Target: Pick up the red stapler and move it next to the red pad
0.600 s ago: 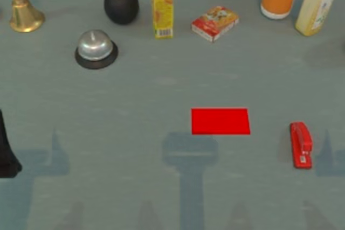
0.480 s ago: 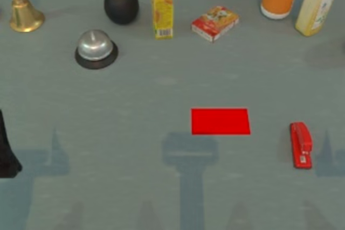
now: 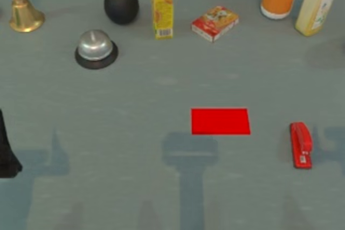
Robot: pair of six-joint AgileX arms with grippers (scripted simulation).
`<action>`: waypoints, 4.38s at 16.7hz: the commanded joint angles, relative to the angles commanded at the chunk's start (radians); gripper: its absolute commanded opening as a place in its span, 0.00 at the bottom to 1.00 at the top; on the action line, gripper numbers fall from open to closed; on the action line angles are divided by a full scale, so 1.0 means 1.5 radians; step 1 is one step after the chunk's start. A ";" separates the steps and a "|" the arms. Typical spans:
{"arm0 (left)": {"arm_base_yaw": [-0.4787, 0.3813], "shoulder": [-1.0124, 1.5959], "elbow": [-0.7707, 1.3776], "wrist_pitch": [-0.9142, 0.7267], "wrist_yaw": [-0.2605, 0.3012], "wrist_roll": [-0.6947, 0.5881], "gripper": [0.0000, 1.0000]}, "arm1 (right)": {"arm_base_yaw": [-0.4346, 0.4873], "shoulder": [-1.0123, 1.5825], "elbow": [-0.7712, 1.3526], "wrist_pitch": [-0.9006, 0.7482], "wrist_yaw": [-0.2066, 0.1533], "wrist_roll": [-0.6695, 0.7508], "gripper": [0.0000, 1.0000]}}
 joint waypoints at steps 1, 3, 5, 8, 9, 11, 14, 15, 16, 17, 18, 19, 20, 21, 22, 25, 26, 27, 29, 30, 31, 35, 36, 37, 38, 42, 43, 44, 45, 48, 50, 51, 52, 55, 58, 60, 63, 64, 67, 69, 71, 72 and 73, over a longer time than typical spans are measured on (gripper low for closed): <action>0.000 0.000 0.000 0.000 0.000 0.000 1.00 | 0.009 0.063 0.046 -0.037 0.000 0.012 1.00; 0.000 0.000 0.000 0.000 0.000 0.000 1.00 | 0.029 0.202 0.142 -0.116 0.001 0.036 1.00; 0.000 0.000 0.000 0.000 0.000 0.000 1.00 | 0.049 0.344 0.239 -0.199 0.001 0.061 1.00; 0.000 0.000 0.000 0.000 0.000 0.000 1.00 | 0.080 0.538 0.380 -0.321 0.000 0.098 1.00; 0.000 0.000 0.000 0.000 0.000 0.000 1.00 | 0.090 0.596 0.425 -0.359 0.000 0.109 1.00; 0.000 0.000 0.000 0.000 0.000 0.000 1.00 | 0.108 0.705 0.510 -0.429 -0.001 0.131 1.00; 0.000 0.000 0.000 0.000 0.000 0.000 1.00 | 0.130 0.845 0.617 -0.514 -0.001 0.159 1.00; 0.000 0.000 0.000 0.000 0.000 0.000 1.00 | 0.136 0.881 0.647 -0.536 -0.001 0.166 1.00; 0.000 0.000 0.000 0.000 0.000 0.000 1.00 | 0.141 0.911 0.672 -0.555 -0.001 0.173 1.00; 0.000 0.000 0.000 0.000 0.000 0.000 1.00 | 0.145 0.935 0.693 -0.570 -0.001 0.178 1.00; 0.000 0.000 0.000 0.000 0.000 0.000 1.00 | 0.148 0.954 0.709 -0.582 -0.001 0.182 1.00; 0.000 0.000 0.000 0.000 0.000 0.000 1.00 | 0.150 0.966 0.720 -0.589 -0.001 0.185 1.00; 0.000 0.000 0.000 0.000 0.000 0.000 1.00 | 0.151 0.972 0.725 -0.593 -0.001 0.186 1.00; 0.000 0.000 0.000 0.000 0.000 0.000 1.00 | 0.151 0.972 0.725 -0.593 -0.001 0.186 1.00; 0.000 0.000 0.000 0.000 0.000 0.000 1.00 | 0.151 0.972 0.725 -0.593 -0.001 0.186 1.00; 0.000 0.000 0.000 0.000 0.000 0.000 1.00 | 0.148 0.971 0.721 -0.589 -0.001 0.185 1.00; 0.000 0.000 0.000 0.000 0.000 0.000 1.00 | 0.149 0.974 0.714 -0.580 -0.001 0.185 1.00; 0.000 0.000 0.000 0.000 0.000 0.000 1.00 | 0.149 0.979 0.703 -0.565 -0.001 0.185 1.00; 0.000 0.000 0.000 0.000 0.000 0.000 1.00 | 0.151 0.997 0.672 -0.515 -0.001 0.185 1.00; 0.000 0.000 0.000 0.000 0.000 0.000 1.00 | 0.151 1.008 0.654 -0.484 -0.001 0.186 1.00; 0.000 0.000 0.000 0.000 0.000 0.000 1.00 | 0.152 1.020 0.634 -0.451 -0.001 0.187 1.00; 0.000 0.000 0.000 0.000 0.000 0.000 1.00 | 0.154 1.058 0.573 -0.352 -0.001 0.190 1.00; 0.000 0.000 0.000 0.000 0.000 0.000 1.00 | 0.154 1.062 0.567 -0.344 -0.001 0.190 1.00; 0.000 0.000 0.000 0.000 0.000 0.000 1.00 | 0.154 1.063 0.566 -0.342 -0.001 0.190 1.00; 0.000 0.000 0.000 0.000 0.000 0.000 1.00 | 0.154 1.063 0.566 -0.342 -0.001 0.190 1.00; 0.000 0.000 0.000 0.000 0.000 0.000 1.00 | 0.154 1.063 0.566 -0.342 -0.001 0.190 0.85; 0.000 0.000 0.000 0.000 0.000 0.000 1.00 | 0.154 1.063 0.566 -0.342 -0.001 0.190 0.77; 0.000 0.000 0.000 0.000 0.000 0.000 1.00 | 0.154 1.063 0.566 -0.342 -0.001 0.190 0.70; 0.000 0.000 0.000 0.000 0.000 0.000 1.00 | 0.154 1.063 0.566 -0.342 -0.001 0.190 0.62; 0.000 0.000 0.000 0.000 0.000 0.000 1.00 | 0.154 1.063 0.566 -0.342 -0.001 0.190 0.40; 0.000 0.000 0.000 0.000 0.000 0.000 1.00 | 0.154 1.063 0.566 -0.342 -0.001 0.190 0.25; 0.000 0.000 0.000 0.000 0.000 0.000 1.00 | 0.154 1.063 0.566 -0.342 -0.001 0.190 0.17; 0.000 0.000 0.000 0.000 0.000 0.000 1.00 | 0.154 1.063 0.566 -0.342 -0.001 0.190 0.10; 0.000 0.000 0.000 0.000 0.000 0.000 1.00 | 0.154 1.063 0.566 -0.342 -0.001 0.190 0.00; 0.000 0.000 0.000 0.000 0.000 0.000 1.00 | 0.154 1.063 0.566 -0.342 -0.001 0.190 0.00; 0.000 0.000 0.000 0.000 0.000 0.000 1.00 | 0.154 1.063 0.566 -0.342 -0.001 0.190 0.00; 0.000 0.000 0.000 0.000 0.000 0.000 1.00 | 0.153 1.061 0.568 -0.345 0.000 0.191 0.00; 0.000 0.000 0.000 0.000 0.000 0.000 1.00 | 0.154 1.059 0.575 -0.353 0.000 0.190 0.00; 0.000 0.000 0.000 0.000 0.000 0.000 1.00 | 0.154 1.038 0.621 -0.422 -0.001 0.191 0.00; 0.000 0.000 0.000 0.000 0.000 0.000 1.00 | 0.155 1.016 0.659 -0.491 -0.001 0.190 0.00; 0.000 0.000 0.000 0.000 0.000 0.000 1.00 | 0.156 0.994 0.695 -0.551 -0.001 0.189 0.00; 0.000 0.000 0.000 0.000 0.000 0.000 1.00 | 0.156 0.984 0.709 -0.572 -0.001 0.188 0.00; 0.000 0.000 0.000 0.000 0.000 0.000 1.00 | 0.156 0.975 0.719 -0.586 -0.001 0.187 0.00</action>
